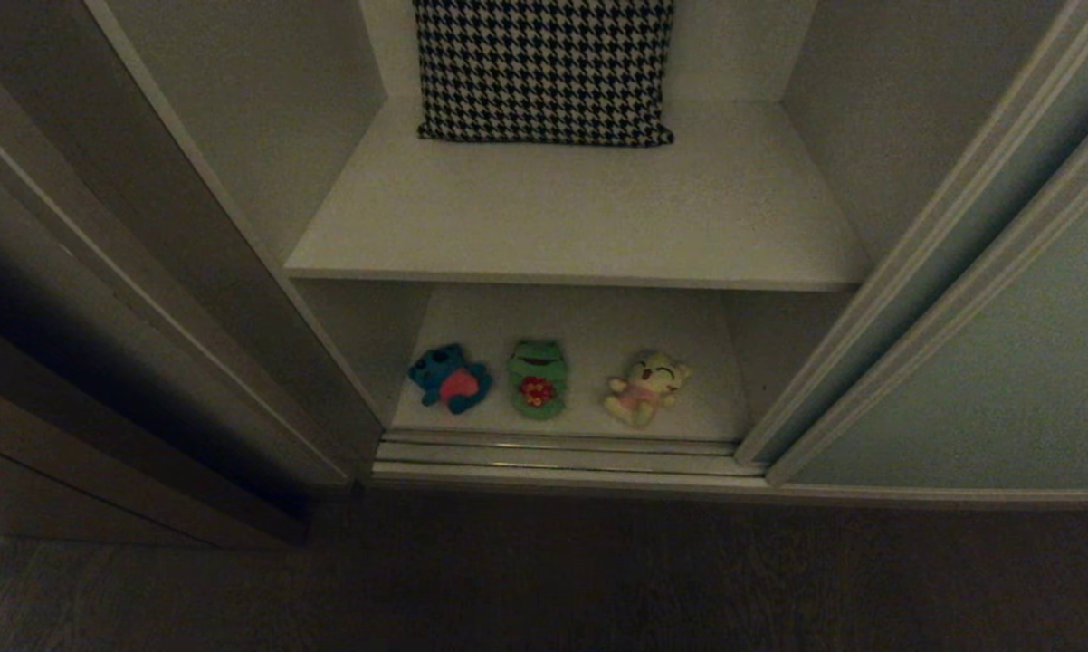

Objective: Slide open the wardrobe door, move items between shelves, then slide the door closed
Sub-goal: Close the door

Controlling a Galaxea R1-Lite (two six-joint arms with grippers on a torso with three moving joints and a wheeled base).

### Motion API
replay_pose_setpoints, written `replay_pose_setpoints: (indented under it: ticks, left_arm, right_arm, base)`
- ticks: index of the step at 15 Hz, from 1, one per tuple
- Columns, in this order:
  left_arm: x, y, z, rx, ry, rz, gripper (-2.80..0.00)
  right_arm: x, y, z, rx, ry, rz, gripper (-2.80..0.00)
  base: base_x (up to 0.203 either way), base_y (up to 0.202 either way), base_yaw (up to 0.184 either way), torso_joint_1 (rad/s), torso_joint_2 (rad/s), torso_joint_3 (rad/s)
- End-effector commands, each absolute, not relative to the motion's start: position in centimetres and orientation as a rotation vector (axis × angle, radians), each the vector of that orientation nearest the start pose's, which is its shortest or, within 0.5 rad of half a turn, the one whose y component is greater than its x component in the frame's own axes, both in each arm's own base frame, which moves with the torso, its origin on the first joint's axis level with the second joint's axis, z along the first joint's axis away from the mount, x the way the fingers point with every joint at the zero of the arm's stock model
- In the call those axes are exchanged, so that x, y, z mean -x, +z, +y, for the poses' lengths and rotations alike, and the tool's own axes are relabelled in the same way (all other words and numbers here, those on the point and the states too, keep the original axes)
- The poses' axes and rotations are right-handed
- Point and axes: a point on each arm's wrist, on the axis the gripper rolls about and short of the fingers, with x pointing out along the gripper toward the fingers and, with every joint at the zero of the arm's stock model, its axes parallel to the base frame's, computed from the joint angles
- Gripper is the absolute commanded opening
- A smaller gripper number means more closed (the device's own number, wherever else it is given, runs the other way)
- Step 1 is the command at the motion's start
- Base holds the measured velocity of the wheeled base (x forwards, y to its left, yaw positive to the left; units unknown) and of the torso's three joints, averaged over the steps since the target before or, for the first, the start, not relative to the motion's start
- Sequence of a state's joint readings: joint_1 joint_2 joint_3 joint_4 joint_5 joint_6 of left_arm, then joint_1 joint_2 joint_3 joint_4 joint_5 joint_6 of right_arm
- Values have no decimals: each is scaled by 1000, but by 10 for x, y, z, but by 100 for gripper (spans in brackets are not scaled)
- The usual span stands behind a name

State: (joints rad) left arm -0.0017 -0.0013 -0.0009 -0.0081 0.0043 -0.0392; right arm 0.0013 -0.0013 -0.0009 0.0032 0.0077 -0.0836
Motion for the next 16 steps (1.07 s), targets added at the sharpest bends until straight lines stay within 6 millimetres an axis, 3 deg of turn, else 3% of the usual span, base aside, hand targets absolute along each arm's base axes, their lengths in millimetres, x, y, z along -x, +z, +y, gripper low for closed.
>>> replay_pose_setpoints:
  ticks: [1,16]
  left_arm:
    - [23,77,0,40,3,-10,-280]
    - [23,77,0,40,3,-9,-280]
  right_arm:
    - [23,75,0,84,9,1,-280]
    - [23,75,0,63,11,0,-280]
  base:
    - [0,0,0,0,0,0]
    - [0,0,0,0,0,0]
